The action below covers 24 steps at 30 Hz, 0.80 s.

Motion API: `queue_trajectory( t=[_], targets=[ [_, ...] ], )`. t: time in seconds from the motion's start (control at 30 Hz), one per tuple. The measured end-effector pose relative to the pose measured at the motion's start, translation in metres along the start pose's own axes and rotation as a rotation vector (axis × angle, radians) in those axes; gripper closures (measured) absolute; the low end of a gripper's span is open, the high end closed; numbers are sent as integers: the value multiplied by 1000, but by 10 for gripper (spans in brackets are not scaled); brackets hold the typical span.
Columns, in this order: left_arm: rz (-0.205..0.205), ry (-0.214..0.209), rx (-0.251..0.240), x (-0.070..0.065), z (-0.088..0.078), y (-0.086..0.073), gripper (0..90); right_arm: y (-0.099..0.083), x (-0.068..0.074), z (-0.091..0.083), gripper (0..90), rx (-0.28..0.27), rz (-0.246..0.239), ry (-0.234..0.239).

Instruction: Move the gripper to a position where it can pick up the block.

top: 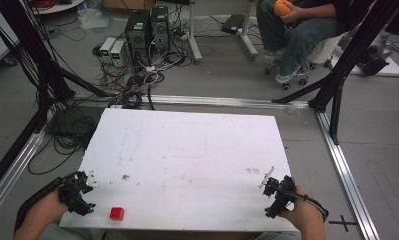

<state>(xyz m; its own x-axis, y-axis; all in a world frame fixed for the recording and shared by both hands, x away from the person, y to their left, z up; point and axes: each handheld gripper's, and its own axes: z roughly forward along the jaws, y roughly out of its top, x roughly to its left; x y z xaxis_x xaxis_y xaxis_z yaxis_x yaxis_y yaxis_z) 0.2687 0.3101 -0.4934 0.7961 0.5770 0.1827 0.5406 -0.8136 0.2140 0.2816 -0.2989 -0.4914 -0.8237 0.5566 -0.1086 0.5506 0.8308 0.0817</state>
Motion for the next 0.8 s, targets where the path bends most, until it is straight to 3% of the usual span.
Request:
queue_trajectory(
  t=[0.33,0.37,0.8],
  targets=[
    [102,-7,15,3,-3,0,220,2,0,-2,64,-6,-1,-4],
    [138,-7,20,3,-5,0,220,2,0,-1,64,-6,0,-2],
    [299,-45,22,-4,-9,11,220,4,1,-2,65,-5,-8,-4]
  ],
)
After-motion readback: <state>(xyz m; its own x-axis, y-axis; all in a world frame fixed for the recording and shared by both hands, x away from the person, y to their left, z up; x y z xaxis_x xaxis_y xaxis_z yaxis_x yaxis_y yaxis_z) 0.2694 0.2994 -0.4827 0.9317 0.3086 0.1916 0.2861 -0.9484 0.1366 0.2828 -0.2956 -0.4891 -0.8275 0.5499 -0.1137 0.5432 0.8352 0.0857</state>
